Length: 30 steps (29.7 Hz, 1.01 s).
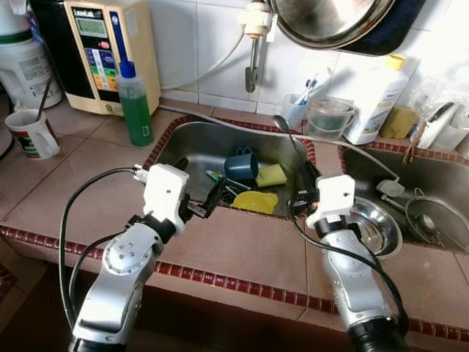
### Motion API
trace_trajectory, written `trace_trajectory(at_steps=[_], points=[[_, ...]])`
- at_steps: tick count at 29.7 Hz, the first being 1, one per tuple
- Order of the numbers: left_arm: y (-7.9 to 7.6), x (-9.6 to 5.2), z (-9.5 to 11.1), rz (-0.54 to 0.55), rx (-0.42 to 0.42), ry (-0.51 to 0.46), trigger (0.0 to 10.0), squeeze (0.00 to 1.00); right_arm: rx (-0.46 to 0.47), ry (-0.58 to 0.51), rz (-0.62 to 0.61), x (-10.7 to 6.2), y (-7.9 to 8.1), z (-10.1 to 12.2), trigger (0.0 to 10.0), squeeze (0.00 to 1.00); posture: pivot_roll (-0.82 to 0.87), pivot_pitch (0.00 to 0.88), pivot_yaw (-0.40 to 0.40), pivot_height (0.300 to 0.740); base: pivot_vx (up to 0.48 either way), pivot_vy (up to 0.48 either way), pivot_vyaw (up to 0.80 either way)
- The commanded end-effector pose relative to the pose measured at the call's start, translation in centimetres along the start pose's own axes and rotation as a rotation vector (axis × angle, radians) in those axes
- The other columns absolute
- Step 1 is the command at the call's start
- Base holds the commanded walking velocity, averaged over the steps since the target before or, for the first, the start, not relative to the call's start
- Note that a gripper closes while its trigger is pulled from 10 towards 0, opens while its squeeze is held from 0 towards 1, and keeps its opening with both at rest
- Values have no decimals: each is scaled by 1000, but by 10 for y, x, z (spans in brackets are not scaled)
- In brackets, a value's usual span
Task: Kitchen organization
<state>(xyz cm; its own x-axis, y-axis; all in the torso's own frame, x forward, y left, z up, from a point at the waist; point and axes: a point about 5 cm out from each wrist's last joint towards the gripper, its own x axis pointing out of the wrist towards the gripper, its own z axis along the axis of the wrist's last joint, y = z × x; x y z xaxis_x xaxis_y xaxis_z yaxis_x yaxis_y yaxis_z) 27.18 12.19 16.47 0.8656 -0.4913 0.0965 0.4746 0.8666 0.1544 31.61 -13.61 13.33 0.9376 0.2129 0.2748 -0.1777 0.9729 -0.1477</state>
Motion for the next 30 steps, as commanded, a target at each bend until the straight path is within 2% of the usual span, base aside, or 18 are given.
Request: trace_trajectory(at_steps=[1,14,23,30], points=[[-5,-2,3,-30,8,-1,10000,0,12,7,2,3,-3,0,10000,0,-149,86,-56,732,0,0,0],[-13,-14,7,-68,17,33,10000,0,81,25,100,5,10,1,10000,0,-127,161,-73,732,0,0,0],[-20,-19,15,-104,29,38,10000,0,188,15,242,5,34,12,10000,0,-105,207,-85,732,0,0,0],[-15,-19,20,-112,43,34,10000,0,248,12,323,0,46,21,10000,0,-105,229,-88,732,0,0,0]])
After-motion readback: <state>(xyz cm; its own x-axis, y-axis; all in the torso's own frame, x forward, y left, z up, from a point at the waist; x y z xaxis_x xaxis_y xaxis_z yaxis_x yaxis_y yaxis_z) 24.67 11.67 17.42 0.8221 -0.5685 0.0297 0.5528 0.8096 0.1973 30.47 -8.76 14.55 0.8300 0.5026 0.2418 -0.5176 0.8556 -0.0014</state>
